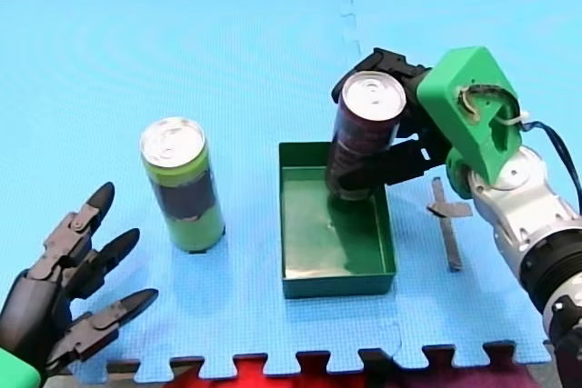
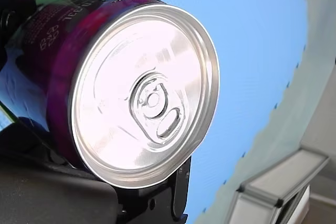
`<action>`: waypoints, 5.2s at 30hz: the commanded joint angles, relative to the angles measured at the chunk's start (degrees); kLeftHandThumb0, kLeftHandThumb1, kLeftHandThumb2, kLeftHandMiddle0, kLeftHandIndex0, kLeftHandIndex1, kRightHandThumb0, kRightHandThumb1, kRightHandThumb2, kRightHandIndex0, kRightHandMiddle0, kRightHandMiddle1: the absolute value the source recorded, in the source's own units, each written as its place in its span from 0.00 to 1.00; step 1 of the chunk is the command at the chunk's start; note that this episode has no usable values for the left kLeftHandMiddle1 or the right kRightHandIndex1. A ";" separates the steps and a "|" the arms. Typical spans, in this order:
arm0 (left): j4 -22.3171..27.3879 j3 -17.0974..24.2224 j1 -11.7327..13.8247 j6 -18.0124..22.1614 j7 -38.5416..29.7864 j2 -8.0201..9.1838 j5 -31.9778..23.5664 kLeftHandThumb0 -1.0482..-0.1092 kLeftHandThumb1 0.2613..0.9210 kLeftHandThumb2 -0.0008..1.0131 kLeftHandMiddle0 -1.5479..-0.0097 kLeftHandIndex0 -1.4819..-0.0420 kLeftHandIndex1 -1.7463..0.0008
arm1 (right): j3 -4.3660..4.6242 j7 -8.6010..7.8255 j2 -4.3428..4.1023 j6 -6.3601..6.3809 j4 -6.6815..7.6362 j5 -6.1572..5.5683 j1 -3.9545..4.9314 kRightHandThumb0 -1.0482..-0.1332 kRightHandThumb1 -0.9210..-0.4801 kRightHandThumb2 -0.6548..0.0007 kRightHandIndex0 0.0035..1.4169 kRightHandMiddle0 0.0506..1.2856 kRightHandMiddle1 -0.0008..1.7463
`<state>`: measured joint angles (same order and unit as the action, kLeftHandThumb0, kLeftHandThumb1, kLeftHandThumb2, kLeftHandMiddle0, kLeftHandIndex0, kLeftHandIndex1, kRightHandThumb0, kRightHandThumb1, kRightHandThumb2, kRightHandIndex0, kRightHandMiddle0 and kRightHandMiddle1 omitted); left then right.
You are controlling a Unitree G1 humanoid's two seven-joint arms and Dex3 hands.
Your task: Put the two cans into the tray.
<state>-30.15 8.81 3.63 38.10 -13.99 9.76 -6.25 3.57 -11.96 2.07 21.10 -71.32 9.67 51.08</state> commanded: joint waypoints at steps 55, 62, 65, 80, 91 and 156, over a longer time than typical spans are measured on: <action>2.53 -1.17 1.64 -1.58 2.68 -0.80 1.79 0.00 0.85 0.00 0.71 0.88 1.00 | 2.02 1.86 1.41 0.58 0.22 2.05 -0.62 0.76 0.24 0.99 0.66 0.46 1.00; 3.18 -1.23 1.94 -1.94 2.71 -0.80 1.65 0.00 0.85 0.00 0.71 0.88 1.00 | 2.47 2.36 1.40 0.68 0.26 2.48 -0.77 0.76 0.23 0.99 0.65 0.46 1.00; 3.20 -1.20 1.97 -1.86 2.55 -0.76 1.47 0.00 0.85 0.00 0.71 0.88 1.00 | 2.61 2.48 1.35 0.78 0.24 2.65 -0.84 0.77 0.22 0.99 0.65 0.46 1.00; 3.92 -1.07 2.71 -1.69 2.30 -0.84 1.00 0.00 0.86 0.00 0.71 0.88 1.00 | 3.29 2.67 1.36 1.48 0.20 2.99 -1.42 0.78 0.20 0.99 0.65 0.46 1.00; 3.09 -0.74 2.52 -1.18 1.81 -0.70 0.63 0.00 0.86 0.00 0.71 0.88 1.00 | 3.36 2.76 1.53 1.75 -0.06 2.95 -1.92 0.77 0.20 0.99 0.64 0.46 1.00; 2.43 0.33 1.52 -0.58 1.39 -0.15 0.10 0.00 0.87 0.00 0.72 0.87 1.00 | 5.47 0.11 -0.20 1.55 -0.96 4.84 -1.50 0.00 0.28 1.00 0.15 0.03 0.00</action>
<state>-27.45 9.00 5.18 37.23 -12.63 9.45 -5.99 9.55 -11.59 2.47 22.08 -72.22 15.00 49.47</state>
